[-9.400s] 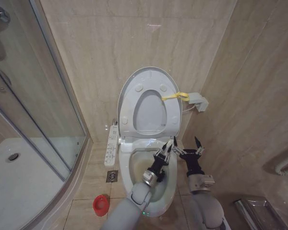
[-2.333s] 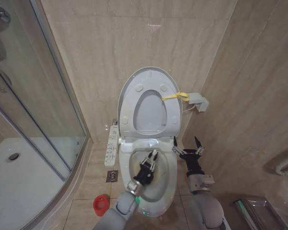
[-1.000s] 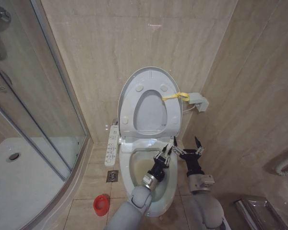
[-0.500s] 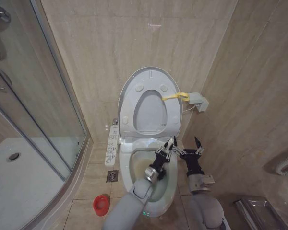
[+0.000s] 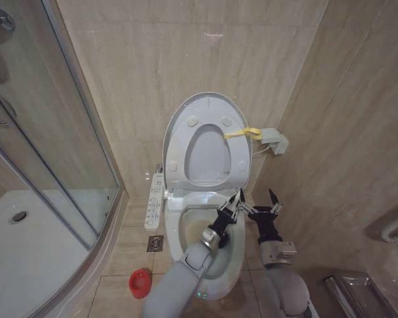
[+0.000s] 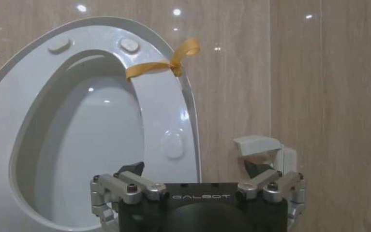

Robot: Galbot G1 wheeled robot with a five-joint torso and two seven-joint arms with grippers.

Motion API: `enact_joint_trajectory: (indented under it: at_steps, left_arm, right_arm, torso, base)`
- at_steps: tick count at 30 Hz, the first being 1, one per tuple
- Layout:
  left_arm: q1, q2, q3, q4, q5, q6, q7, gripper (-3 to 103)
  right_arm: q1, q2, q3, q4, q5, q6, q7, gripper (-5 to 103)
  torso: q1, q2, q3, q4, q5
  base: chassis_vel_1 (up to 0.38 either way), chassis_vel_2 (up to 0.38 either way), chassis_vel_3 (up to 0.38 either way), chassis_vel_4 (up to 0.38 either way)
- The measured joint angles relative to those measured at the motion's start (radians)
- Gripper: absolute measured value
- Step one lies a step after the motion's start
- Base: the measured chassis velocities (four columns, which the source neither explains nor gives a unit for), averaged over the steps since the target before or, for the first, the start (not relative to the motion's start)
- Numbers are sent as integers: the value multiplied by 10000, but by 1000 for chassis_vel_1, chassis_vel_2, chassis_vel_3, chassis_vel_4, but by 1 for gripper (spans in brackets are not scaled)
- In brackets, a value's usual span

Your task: Open the toilet lid, clean the toilet bowl with a toilet brush, close the toilet lid, and flush.

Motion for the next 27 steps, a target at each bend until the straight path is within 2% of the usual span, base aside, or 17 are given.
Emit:
enact_joint_trajectory:
  at_steps: [4,8,11,15,17,18,21,22,24,25,27]
  left_arm:
    - [205,5,-110,215,37,-5,0,21]
    - [575,6,-336,-258,78,-22,-27,21]
    - [1031,234,-739,-1213,318,-83,-209,21]
    - [1309,499,-1022,-1856,458,-68,-315,21]
    - [1665,872,-1334,-2654,553,31,-366,21]
    - [1665,872,-1334,-2654,553,31,-366,21]
    - [2395,1464,-1905,-3997,577,263,-571,21]
    - [2395,1464,-1905,-3997,577,263,-571,21]
    - [3035,1790,-2270,-4996,577,409,-698,21]
    - [3035,1790,-2270,-4996,577,409,-698,21]
    - [3776,2073,-2526,-6047,623,603,-824,21]
  right_arm:
    - [0,0,0,0,0,0,0,100]
    - [0,0,0,0,0,0,0,100]
    - [0,0,0,0,0,0,0,100]
    - [-1,0,0,0,0,0,0,100]
    - [0,0,0,0,0,0,0,100]
    - [0,0,0,0,0,0,0,100]
    - [0,-1,0,-1,0,0,0,100]
    - [0,-1,0,-1,0,0,0,100]
    - [0,0,-1,0,0,0,0,100]
    - [0,0,-1,0,0,0,0,100]
    - [0,0,-1,0,0,0,0,100]
  torso:
    - [0,0,1,2,0]
    - [0,0,0,2,-1]
    - [0,0,0,-1,-2]
    - [0,0,0,1,-2]
    - [0,0,0,1,-3]
    - [0,0,0,1,-3]
    - [0,0,0,3,-3]
    - [0,0,0,3,-3]
    - [0,0,0,2,-3]
    - [0,0,0,2,-3]
    - [-1,0,0,1,-3]
  base:
    - [0,0,0,0]
    - [0,0,0,0]
    - [0,0,0,0]
    - [0,0,0,0]
    - [0,0,0,0]
    - [0,0,0,0]
    - [0,0,0,0]
    - [0,0,0,0]
    - [0,0,0,0]
    - [0,0,0,0]
    - [0,0,0,0]
